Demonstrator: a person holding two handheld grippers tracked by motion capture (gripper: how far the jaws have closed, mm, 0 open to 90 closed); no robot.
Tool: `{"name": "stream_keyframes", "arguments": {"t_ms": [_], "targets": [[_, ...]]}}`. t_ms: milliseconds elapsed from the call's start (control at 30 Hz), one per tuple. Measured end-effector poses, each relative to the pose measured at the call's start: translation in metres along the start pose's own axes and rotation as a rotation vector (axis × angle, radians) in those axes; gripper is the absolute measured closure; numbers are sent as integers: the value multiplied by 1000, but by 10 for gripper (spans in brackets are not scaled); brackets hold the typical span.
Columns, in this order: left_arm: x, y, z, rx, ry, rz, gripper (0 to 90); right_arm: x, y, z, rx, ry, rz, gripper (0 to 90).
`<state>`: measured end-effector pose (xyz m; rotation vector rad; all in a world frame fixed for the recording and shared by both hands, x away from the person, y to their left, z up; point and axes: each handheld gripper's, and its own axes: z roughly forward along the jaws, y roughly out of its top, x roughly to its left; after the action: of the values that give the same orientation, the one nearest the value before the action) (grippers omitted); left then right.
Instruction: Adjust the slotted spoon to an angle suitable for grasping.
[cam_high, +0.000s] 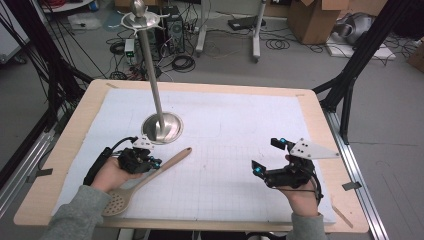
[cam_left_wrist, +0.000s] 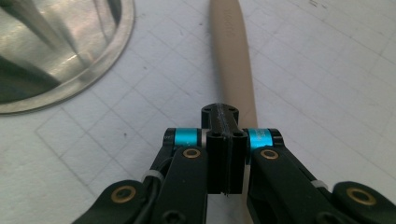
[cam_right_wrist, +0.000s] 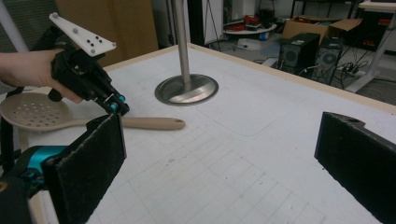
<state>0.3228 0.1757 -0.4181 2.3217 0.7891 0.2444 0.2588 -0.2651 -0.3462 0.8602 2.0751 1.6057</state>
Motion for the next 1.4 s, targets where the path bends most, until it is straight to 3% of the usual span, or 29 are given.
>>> {"name": "stream_keyframes", "arguments": {"t_ms": [200,400,567,867,1100,1400], "targets": [[-4,2,1,3,-15,42,895,0,-1,1,9,-1,3,9],[-4,3,4,1,-64,79,895,0,0,0,5,0,1,9],[-5,5,9,22,-111,140,894,0,-1,0,8,-3,6,9],[-18,8,11,22,-164,228,894,-1,-2,1,14,-5,3,9],[-14,8,9,17,-113,191,886,0,-2,1,14,-5,3,9],[-8,4,-14,-58,-86,146,894,-1,-3,1,17,-8,3,9]]}}
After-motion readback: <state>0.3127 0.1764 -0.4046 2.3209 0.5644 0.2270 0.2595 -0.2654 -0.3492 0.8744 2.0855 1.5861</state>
